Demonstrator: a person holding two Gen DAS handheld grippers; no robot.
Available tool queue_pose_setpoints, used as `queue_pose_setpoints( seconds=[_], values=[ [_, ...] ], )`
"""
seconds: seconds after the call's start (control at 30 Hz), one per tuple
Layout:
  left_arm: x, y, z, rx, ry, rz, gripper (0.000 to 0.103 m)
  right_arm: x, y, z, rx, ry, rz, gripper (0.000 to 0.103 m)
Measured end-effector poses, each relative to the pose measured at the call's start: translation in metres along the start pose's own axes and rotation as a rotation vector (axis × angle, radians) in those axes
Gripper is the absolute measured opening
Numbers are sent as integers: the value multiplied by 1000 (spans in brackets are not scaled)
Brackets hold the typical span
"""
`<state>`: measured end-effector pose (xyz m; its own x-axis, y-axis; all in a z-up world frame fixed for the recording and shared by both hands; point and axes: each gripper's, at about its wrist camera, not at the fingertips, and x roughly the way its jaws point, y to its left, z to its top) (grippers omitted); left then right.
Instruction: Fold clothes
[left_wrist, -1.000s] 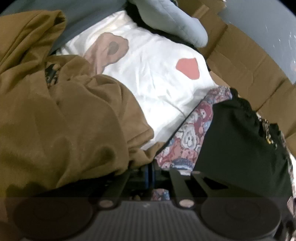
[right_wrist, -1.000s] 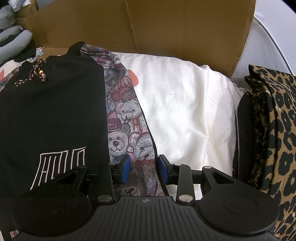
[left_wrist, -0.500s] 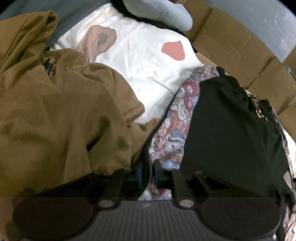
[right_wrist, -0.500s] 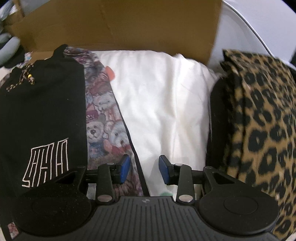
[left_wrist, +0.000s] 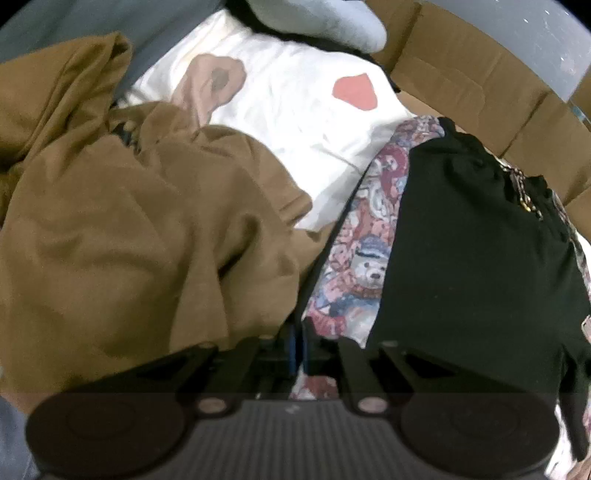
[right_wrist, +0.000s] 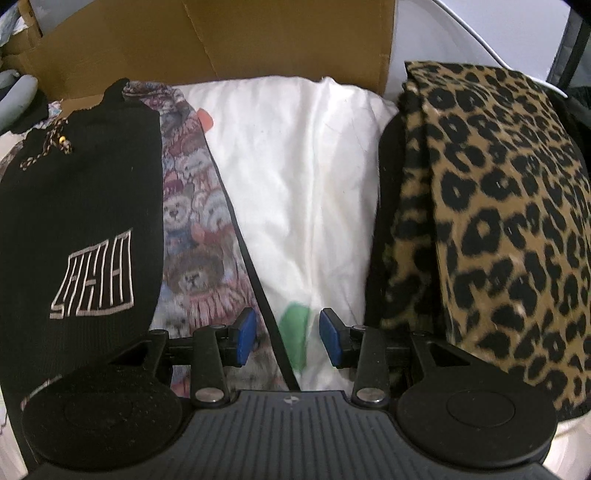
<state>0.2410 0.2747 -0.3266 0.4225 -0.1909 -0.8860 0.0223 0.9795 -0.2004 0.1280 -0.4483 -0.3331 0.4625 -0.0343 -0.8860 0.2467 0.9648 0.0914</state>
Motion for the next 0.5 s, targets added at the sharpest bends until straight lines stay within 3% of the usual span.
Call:
queue_pose_setpoints(
  seconds=[0.17, 0.3, 0.4, 0.5],
  values=[
    [1, 2, -7, -4, 28, -27, 13, -8, -7, -11, 5, 10, 12, 48],
    [3, 0, -17, 10, 53, -37, 39, -15, -12, -19, 10, 18, 20, 51],
    [5, -1, -27, 36, 70, -9, 36, -18, -17, -22, 19, 15, 23, 51],
    [4, 3, -32, 18, 90, 4, 10, -19, -21, -24, 48, 17, 38, 51]
  ],
)
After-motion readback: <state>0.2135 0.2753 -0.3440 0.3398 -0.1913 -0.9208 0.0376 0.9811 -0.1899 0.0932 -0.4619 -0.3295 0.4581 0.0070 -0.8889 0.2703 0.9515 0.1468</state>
